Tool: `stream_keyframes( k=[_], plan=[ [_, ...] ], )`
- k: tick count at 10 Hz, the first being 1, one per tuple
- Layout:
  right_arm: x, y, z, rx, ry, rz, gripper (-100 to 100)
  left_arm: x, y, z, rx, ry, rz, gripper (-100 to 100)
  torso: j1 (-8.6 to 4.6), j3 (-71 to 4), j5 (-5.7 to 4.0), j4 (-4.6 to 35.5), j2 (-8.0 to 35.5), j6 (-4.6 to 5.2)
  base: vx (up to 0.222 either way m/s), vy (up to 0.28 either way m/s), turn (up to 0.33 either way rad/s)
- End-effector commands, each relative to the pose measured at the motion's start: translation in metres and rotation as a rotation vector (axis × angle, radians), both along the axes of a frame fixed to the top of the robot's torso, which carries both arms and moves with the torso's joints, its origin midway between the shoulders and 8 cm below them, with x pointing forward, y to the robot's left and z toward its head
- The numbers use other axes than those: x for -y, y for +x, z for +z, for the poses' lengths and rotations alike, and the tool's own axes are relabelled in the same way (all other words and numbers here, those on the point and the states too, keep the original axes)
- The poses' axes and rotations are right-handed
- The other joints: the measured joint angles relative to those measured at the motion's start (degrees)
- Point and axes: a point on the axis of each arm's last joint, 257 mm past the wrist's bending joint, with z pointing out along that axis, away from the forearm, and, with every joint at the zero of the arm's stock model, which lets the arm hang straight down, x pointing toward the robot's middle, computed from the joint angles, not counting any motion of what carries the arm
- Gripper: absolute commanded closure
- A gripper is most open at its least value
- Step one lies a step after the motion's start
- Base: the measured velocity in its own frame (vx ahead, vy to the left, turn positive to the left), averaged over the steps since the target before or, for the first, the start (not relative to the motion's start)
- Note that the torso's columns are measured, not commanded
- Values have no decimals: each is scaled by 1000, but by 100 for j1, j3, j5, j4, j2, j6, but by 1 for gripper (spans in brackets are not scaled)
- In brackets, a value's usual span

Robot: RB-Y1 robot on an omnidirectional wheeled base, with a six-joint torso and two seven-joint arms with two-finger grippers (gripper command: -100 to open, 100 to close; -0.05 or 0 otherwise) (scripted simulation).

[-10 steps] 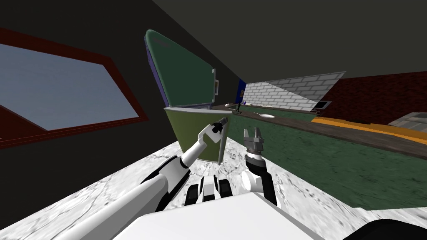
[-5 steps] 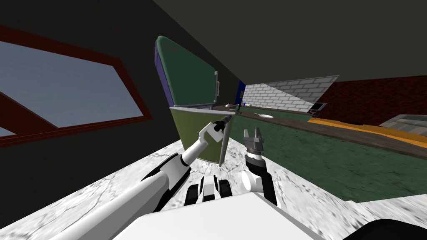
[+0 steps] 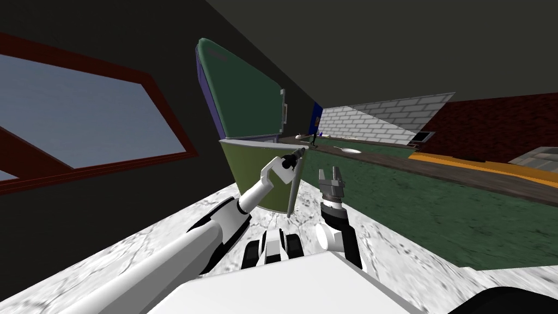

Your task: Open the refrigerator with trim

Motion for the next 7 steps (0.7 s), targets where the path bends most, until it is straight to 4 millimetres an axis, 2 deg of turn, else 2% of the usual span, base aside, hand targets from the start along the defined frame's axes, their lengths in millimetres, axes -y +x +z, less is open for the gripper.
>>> stream_keyframes(
  k=[1,2,7],
  plan=[
    [0,0,0,0,0,0,0,1,-2,6,0,1,-2,-100,-6,-5,-2,-3,-7,0,8,5,3],
    [0,0,0,0,0,0,0,1,-2,6,-1,2,-1,0,-10,-5,-4,-4,-8,1,0,0,0],
    [0,0,0,0,0,0,0,1,-2,6,-1,2,-1,0,-5,-5,-2,-3,-8,0,0,0,0]
  ],
)
